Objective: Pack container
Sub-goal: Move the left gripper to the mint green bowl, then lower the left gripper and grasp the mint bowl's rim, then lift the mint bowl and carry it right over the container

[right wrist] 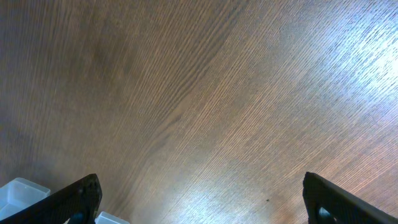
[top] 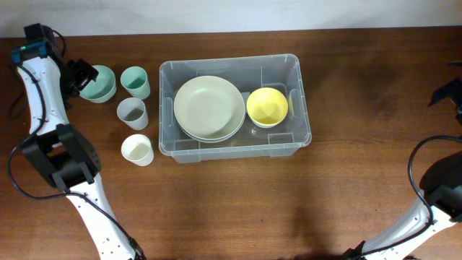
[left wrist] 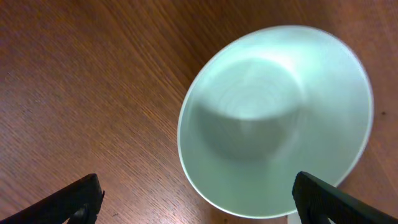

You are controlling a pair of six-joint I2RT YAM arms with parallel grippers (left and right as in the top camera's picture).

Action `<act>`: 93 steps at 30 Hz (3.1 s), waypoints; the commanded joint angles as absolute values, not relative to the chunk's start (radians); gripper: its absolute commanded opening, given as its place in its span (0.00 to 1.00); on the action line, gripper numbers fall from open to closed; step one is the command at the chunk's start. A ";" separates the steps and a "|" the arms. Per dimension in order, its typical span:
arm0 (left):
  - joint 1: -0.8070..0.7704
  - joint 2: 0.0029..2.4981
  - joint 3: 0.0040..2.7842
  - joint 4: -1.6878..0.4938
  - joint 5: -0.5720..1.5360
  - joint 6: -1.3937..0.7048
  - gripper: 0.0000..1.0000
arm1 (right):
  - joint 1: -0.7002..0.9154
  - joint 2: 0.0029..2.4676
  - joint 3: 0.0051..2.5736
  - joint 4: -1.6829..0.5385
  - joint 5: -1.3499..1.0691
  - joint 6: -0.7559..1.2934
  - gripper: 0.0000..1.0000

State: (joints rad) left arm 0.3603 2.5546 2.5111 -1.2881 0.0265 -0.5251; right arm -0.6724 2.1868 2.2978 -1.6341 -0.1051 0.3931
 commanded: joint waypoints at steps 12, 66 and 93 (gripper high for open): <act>0.361 2.520 2.405 -1.229 -0.009 -0.564 0.99 | -0.668 2.166 2.294 -1.634 -0.101 0.402 0.99; 0.362 2.589 2.357 -1.160 -0.041 -0.568 0.28 | -0.668 2.166 2.294 -1.634 -0.101 0.402 0.99; 0.476 2.588 2.490 -1.213 -0.041 -0.558 0.01 | -0.668 2.166 2.294 -1.634 -0.101 0.402 0.99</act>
